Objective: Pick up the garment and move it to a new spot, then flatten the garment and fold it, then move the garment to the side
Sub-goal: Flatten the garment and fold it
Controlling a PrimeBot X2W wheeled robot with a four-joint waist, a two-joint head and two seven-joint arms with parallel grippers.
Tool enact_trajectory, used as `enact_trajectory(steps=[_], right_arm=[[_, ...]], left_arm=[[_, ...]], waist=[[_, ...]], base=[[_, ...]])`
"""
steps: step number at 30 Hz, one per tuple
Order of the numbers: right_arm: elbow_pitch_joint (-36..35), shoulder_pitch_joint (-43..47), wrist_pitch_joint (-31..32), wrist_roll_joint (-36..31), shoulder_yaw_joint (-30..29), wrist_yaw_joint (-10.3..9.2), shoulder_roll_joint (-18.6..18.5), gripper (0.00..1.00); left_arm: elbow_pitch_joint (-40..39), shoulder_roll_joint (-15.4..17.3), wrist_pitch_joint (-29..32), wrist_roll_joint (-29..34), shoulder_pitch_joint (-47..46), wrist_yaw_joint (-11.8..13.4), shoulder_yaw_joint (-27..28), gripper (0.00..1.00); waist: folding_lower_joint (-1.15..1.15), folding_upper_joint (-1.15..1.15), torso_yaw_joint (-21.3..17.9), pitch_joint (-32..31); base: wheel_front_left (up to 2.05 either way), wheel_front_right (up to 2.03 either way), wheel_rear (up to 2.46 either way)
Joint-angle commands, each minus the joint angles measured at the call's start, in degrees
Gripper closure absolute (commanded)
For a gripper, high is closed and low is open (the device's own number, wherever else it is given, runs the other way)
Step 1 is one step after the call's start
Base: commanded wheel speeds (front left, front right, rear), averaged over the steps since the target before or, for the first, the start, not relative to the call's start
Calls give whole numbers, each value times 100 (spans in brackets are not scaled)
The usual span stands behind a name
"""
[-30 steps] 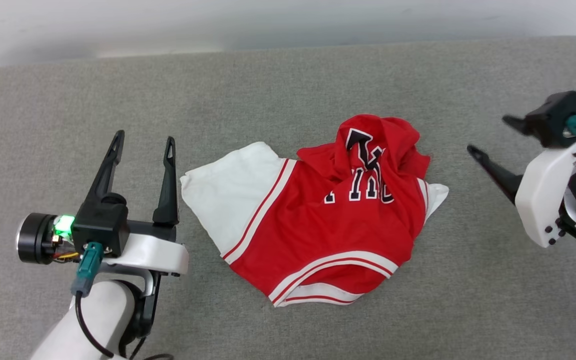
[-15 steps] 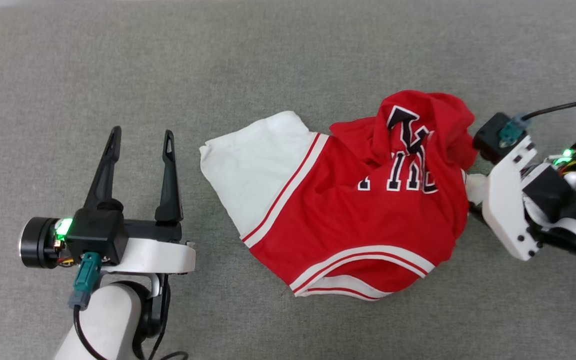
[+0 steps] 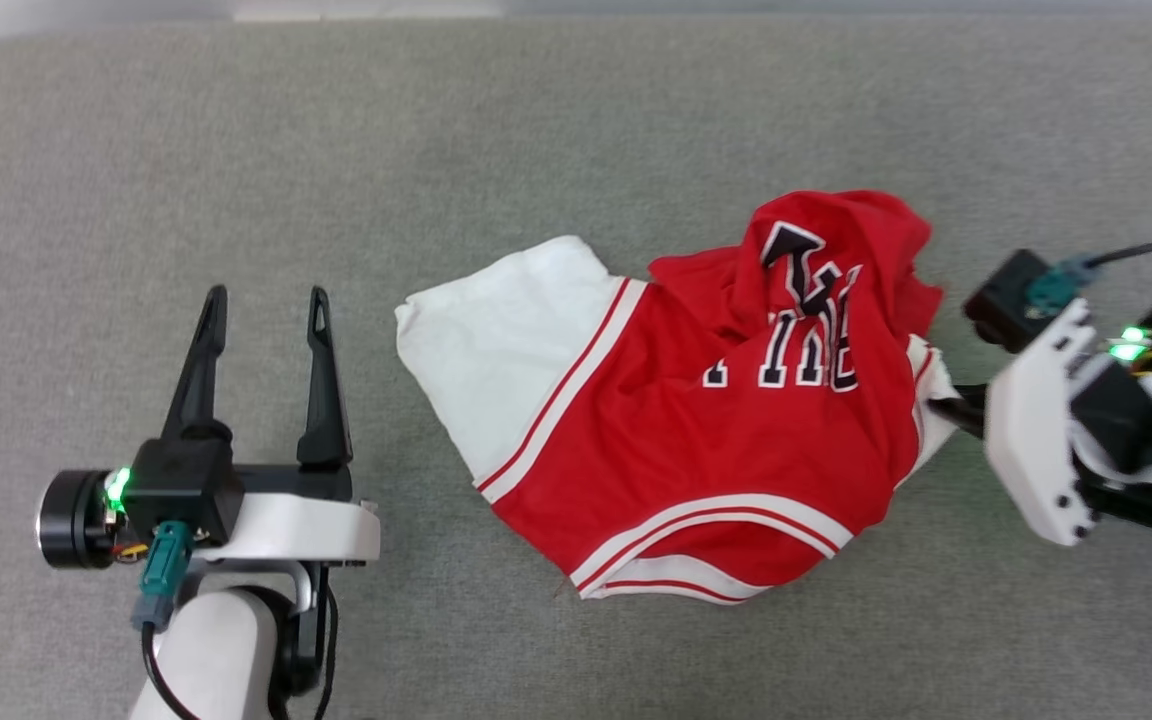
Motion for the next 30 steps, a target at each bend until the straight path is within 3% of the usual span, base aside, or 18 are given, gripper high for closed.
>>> enact_trajectory(steps=[1, 12, 16, 22, 26, 30], right_arm=[[-164, 116, -85, 83, -58, -3, -200, 100], [-1756, 1436, -379, 1023, -1392, -5, -1854, 100], [-1791, 1658, -206, 1081, -2020, -3, -2024, 100], [-1116, 1159, 547, 603, -2414, -3, -1383, 100], [-157, 520, 887, 38, -2470, -4, -568, 100], [912, -47, 767, -609, -2413, -4, 141, 100]], left_arm=[[7, -53, -14, 52, 103, -37, 47, 0], [1, -323, -14, 227, 446, -322, 410, 0], [-14, -379, -14, 294, 358, -418, 485, 0], [12, -498, -14, 388, 123, -570, 483, 0], [22, -570, -14, 436, -46, -644, 475, 0], [12, -621, -14, 479, -182, -692, 491, 0]], waist=[[0, 0, -132, -192], [0, 0, -317, -418], [0, 0, -289, -302], [0, 0, -108, 40], [0, 0, 45, 302], [0, 0, 165, 528]], base=[[0, 0, 0], [0, 0, 0], [0, 0, 0], [0, 0, 0], [0, 0, 0], [0, 0, 0]])
